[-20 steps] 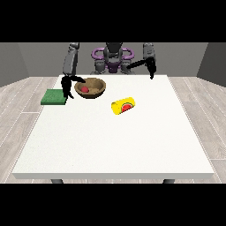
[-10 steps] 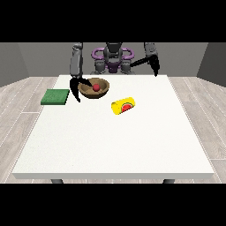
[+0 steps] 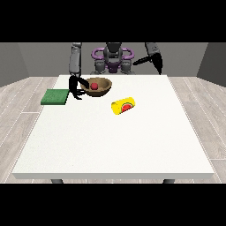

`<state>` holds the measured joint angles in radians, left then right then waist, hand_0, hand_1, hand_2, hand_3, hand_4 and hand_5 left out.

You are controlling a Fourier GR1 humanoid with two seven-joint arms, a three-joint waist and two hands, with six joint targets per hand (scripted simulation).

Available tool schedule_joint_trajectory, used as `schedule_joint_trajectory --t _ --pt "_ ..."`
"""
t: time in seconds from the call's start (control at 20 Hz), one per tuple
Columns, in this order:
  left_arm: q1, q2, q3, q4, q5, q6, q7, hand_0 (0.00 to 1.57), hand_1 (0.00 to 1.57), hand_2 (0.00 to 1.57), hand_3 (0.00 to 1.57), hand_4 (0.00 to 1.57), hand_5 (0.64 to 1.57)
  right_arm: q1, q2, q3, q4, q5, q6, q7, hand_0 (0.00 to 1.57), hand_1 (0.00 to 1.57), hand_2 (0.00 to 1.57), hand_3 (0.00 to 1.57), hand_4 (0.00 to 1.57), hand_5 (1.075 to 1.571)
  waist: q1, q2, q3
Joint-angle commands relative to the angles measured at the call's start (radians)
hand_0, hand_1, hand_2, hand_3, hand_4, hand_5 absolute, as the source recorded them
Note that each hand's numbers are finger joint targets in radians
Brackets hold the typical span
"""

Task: Pick the cup and pour the ball into the bowl, then pick the bowl and place it on the pad

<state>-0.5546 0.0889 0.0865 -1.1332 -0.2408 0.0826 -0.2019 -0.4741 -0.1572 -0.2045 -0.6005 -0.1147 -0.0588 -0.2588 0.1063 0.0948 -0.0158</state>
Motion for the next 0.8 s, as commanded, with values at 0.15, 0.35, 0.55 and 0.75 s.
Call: schedule_joint_trajectory --t 0.15,0.35,0.55,0.75 --pt "0.053 0.094 0.103 0.099 0.062 -0.038 -0.058 0.0 0.0 0.0 0.0 0.0 1.57 -0.057 -0.007 0.072 -0.069 0.037 -0.025 0.281 1.57 1.57 1.57 1.57 1.03 1.558 -0.104 -0.073 0.0151" --pt "0.074 0.067 0.083 0.089 0.042 0.001 -0.054 0.0 0.0 0.0 0.0 0.0 1.57 -0.101 -0.106 0.01 -0.09 -0.037 0.073 0.396 1.57 1.57 1.57 1.57 1.05 1.553 -0.114 -0.088 0.0155" --pt "0.048 0.065 0.072 0.071 0.036 0.022 -0.069 0.0 0.0 0.0 0.0 0.0 1.57 -0.104 -0.16 -0.025 -0.108 -0.051 0.082 0.372 1.57 1.57 1.57 1.57 1.06 1.562 -0.096 -0.026 0.0159" --pt "0.09 0.056 0.05 0.046 0.024 0.021 -0.08 0.0 0.0 0.0 0.0 0.0 1.569 -0.05 -0.258 -0.108 -0.071 -0.129 0.202 0.335 1.57 1.57 1.57 1.57 1.06 1.56 -0.09 -0.008 0.0164"
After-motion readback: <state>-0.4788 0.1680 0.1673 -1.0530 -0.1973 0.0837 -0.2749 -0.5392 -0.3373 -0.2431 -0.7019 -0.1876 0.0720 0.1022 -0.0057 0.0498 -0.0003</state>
